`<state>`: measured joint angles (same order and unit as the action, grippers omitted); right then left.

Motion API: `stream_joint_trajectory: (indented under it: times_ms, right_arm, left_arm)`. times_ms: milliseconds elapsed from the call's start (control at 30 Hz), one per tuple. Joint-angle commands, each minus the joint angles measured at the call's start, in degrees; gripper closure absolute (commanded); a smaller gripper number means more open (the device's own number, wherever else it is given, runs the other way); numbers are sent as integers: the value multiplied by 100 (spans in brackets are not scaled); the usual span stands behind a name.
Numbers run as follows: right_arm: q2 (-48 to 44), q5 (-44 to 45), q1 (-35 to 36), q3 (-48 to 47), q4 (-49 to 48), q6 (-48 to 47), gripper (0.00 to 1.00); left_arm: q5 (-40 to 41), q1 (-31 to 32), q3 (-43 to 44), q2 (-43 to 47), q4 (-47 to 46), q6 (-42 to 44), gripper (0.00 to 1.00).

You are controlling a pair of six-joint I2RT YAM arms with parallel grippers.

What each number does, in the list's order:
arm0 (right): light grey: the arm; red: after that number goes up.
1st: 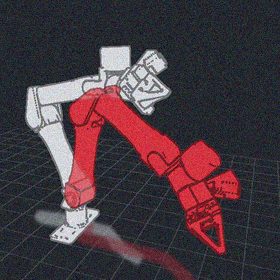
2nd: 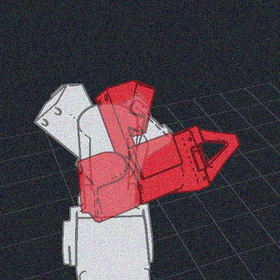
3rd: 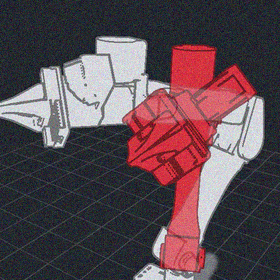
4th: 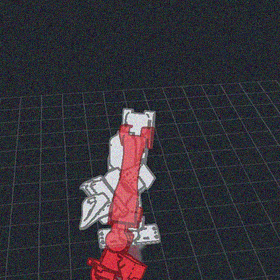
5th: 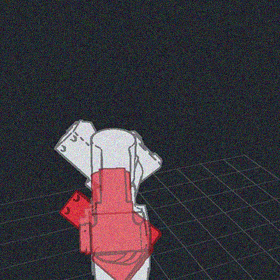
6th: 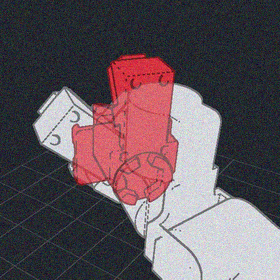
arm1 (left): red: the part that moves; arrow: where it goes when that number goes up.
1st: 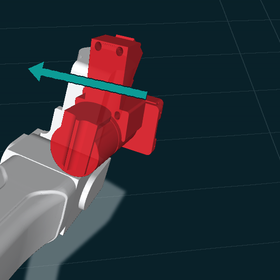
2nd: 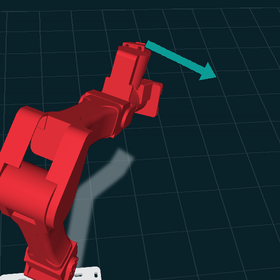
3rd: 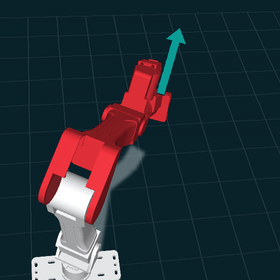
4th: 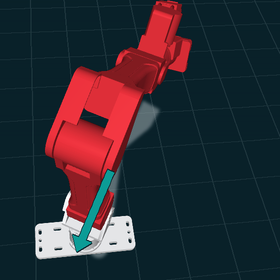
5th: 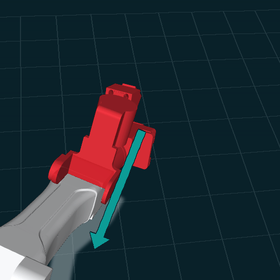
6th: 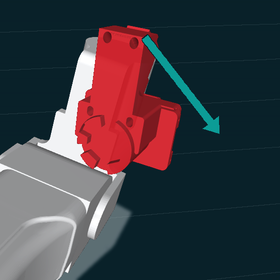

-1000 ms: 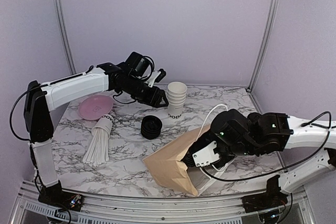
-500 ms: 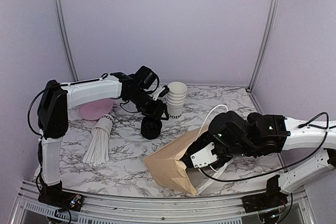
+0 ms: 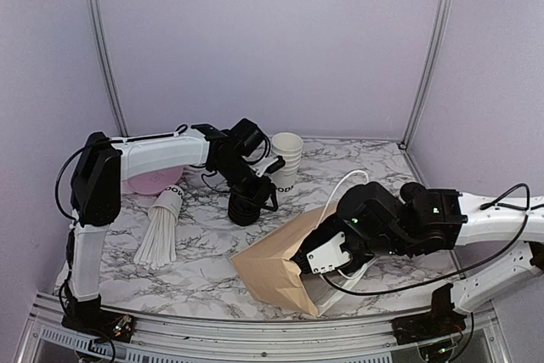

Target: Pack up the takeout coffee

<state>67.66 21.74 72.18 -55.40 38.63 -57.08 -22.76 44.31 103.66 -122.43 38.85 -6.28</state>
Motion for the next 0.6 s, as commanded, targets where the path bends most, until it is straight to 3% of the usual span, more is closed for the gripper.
stream_joint_trajectory:
  times_ms: [0, 567]
  right_arm:
    - [63, 2, 42, 70, -304, -56, 65]
    - [253, -81, -82, 153, -883, -340, 66]
  left_arm:
    - [-226, 99, 230, -211, 366, 221, 53]
    - [-354, 121, 392, -444, 516, 360, 54]
